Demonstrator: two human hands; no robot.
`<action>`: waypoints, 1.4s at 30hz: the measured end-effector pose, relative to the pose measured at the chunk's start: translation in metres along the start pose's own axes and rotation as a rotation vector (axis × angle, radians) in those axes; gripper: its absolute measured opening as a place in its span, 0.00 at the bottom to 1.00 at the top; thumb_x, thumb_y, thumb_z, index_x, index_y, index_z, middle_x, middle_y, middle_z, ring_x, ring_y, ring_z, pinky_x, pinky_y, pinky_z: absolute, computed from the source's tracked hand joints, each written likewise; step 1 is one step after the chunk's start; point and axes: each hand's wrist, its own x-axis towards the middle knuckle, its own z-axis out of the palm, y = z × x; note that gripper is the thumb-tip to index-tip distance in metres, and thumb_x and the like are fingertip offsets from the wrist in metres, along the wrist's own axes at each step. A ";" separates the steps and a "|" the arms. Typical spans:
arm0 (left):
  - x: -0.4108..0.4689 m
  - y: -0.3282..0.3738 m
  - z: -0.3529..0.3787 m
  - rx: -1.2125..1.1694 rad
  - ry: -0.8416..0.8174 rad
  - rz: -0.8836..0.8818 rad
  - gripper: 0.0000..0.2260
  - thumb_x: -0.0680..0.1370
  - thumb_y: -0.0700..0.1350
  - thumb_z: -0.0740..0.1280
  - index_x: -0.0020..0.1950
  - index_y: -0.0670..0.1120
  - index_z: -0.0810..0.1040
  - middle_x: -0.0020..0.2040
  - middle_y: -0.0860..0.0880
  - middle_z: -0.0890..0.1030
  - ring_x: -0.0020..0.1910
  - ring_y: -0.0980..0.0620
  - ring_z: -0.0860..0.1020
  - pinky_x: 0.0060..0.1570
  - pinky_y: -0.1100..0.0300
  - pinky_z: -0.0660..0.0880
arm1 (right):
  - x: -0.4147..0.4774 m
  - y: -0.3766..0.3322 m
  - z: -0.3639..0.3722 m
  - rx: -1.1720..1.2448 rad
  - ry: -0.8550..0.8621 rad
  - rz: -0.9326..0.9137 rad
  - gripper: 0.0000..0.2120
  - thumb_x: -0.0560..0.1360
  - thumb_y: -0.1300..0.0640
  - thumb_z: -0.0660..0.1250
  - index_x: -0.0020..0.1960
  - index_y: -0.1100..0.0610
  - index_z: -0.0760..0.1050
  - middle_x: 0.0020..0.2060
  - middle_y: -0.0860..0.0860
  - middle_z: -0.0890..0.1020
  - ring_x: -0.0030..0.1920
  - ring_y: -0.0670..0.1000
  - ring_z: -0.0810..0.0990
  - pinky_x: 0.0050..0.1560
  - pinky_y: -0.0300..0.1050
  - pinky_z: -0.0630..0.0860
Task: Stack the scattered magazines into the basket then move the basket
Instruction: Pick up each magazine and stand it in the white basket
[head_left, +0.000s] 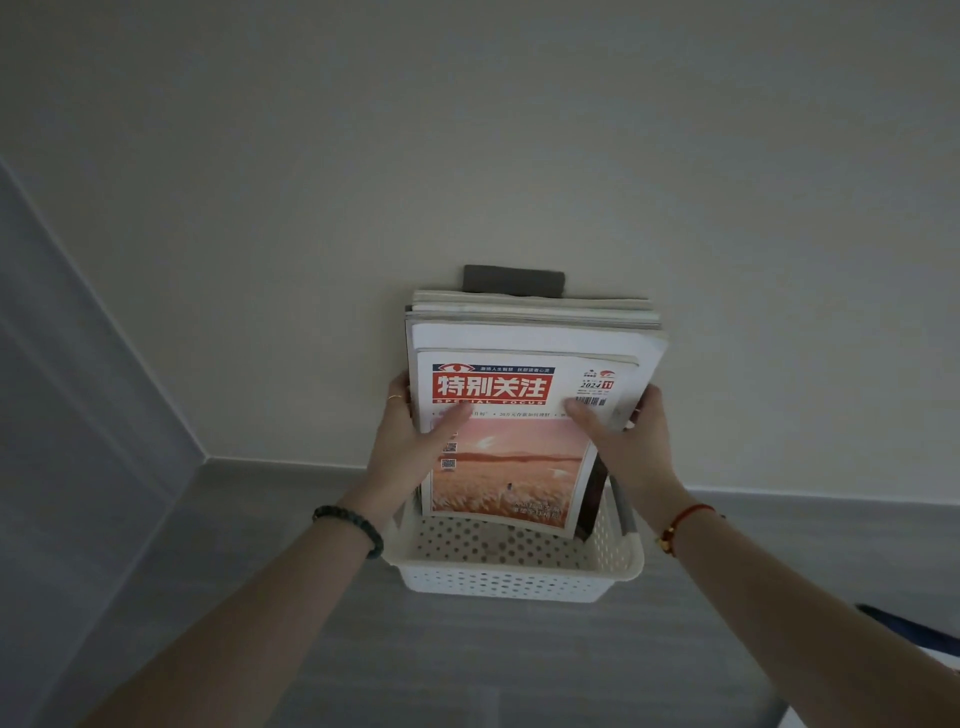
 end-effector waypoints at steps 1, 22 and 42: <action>0.003 0.004 0.002 -0.029 -0.011 -0.008 0.25 0.68 0.49 0.72 0.61 0.52 0.64 0.49 0.60 0.77 0.48 0.62 0.77 0.36 0.73 0.76 | 0.003 -0.003 -0.002 0.016 -0.008 0.007 0.30 0.61 0.50 0.76 0.56 0.51 0.65 0.43 0.39 0.75 0.42 0.38 0.75 0.30 0.29 0.72; 0.017 0.024 0.003 -0.166 0.001 -0.004 0.21 0.72 0.45 0.69 0.62 0.47 0.65 0.55 0.47 0.80 0.51 0.51 0.81 0.47 0.54 0.79 | 0.014 -0.024 -0.008 0.145 -0.151 -0.093 0.27 0.61 0.55 0.76 0.58 0.57 0.72 0.47 0.49 0.83 0.43 0.44 0.83 0.36 0.38 0.80; -0.088 0.024 0.033 -0.074 0.237 -0.120 0.21 0.73 0.42 0.68 0.64 0.44 0.66 0.58 0.46 0.74 0.54 0.51 0.74 0.46 0.66 0.70 | -0.061 0.017 -0.161 -0.123 -0.035 0.086 0.15 0.69 0.60 0.71 0.52 0.50 0.73 0.47 0.50 0.79 0.42 0.48 0.79 0.36 0.41 0.74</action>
